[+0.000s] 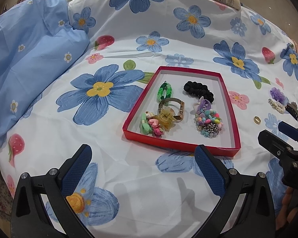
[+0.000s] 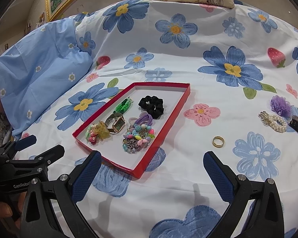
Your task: Organize jewelry
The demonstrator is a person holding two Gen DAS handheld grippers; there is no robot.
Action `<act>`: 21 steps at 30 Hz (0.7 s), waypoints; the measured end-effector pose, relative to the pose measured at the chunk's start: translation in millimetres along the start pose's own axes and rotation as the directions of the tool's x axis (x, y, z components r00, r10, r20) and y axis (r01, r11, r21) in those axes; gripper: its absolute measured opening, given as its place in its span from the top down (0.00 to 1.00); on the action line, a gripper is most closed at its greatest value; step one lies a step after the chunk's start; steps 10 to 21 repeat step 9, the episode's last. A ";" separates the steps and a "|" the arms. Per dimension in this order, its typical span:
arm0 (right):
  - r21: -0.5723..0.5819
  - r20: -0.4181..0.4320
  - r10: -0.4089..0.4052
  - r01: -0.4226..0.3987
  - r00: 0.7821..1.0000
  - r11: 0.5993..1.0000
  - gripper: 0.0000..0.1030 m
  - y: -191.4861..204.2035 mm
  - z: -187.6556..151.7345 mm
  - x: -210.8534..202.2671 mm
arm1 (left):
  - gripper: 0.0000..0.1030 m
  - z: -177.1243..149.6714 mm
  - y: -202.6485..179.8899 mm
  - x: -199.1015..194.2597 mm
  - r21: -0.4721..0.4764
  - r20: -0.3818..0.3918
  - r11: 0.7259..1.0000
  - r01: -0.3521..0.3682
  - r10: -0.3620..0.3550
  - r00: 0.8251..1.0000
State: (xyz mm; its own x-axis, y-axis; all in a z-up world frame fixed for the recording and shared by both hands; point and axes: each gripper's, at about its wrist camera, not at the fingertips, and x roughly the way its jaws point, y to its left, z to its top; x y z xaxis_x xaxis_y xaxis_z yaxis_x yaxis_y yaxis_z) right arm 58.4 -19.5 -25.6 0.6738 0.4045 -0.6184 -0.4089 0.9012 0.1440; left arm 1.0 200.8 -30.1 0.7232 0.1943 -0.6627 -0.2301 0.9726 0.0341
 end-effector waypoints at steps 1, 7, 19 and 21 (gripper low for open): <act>0.001 0.000 0.000 0.000 1.000 1.000 0.00 -0.1 -0.1 -0.1 | 0.00 0.8 0.4 0.3 0.000 0.000 1.000 0.001 -0.001 1.000; 0.001 0.000 0.000 0.000 1.000 1.000 0.00 -0.3 0.0 -0.2 | 0.00 -0.2 0.0 0.6 -0.002 -0.003 1.000 0.002 -0.002 1.000; 0.000 -0.001 0.000 0.000 1.000 1.000 0.00 -0.1 0.7 0.2 | 0.00 -2.7 -0.8 1.3 -0.006 -0.011 1.000 0.007 -0.007 1.000; 0.000 -0.001 0.000 0.000 1.000 1.000 0.00 -0.1 0.7 0.2 | 0.00 -2.7 -0.8 1.3 -0.006 -0.011 1.000 0.007 -0.007 1.000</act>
